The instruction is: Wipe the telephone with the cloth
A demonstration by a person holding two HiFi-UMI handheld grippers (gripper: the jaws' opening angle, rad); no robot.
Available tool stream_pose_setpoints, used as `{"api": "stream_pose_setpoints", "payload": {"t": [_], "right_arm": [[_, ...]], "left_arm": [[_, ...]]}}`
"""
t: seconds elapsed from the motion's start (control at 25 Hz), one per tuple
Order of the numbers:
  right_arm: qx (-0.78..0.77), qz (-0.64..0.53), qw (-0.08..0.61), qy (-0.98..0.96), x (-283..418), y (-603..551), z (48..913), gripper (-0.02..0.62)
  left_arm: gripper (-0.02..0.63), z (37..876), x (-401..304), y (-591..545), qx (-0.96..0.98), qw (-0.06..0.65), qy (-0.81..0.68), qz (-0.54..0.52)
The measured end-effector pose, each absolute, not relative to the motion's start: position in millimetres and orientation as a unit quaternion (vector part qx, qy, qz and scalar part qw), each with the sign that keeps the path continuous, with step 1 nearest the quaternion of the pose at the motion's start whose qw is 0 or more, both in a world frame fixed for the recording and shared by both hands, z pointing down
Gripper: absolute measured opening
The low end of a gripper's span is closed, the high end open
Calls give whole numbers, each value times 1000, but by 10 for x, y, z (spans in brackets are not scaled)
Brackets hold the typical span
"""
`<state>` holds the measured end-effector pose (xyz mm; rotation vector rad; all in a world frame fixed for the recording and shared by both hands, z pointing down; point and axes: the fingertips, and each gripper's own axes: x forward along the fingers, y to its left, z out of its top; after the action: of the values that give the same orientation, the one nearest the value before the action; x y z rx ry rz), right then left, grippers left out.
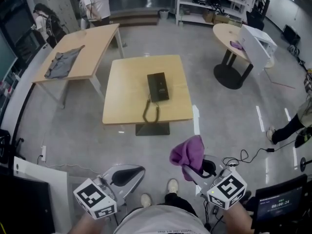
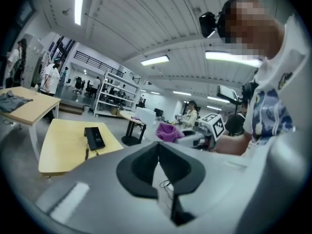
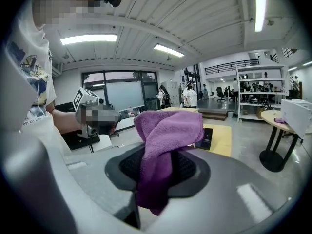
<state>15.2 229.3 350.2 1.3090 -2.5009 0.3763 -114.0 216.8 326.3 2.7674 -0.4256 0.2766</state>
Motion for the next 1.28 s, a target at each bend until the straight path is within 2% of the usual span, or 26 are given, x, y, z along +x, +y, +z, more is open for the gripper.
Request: {"api": "stream_pose_setpoints", "payload": {"t": [0.64,1.28], "right_arm": [[471,103,148,-863,-764,2969,3313,114],[484,101,149,-856,-923,3146,3290,114]], "left_arm": [[5,3303,-1851,2729,975,176,-110,79],[5,3346,-1914,2858,977,177,-87,81]]}}
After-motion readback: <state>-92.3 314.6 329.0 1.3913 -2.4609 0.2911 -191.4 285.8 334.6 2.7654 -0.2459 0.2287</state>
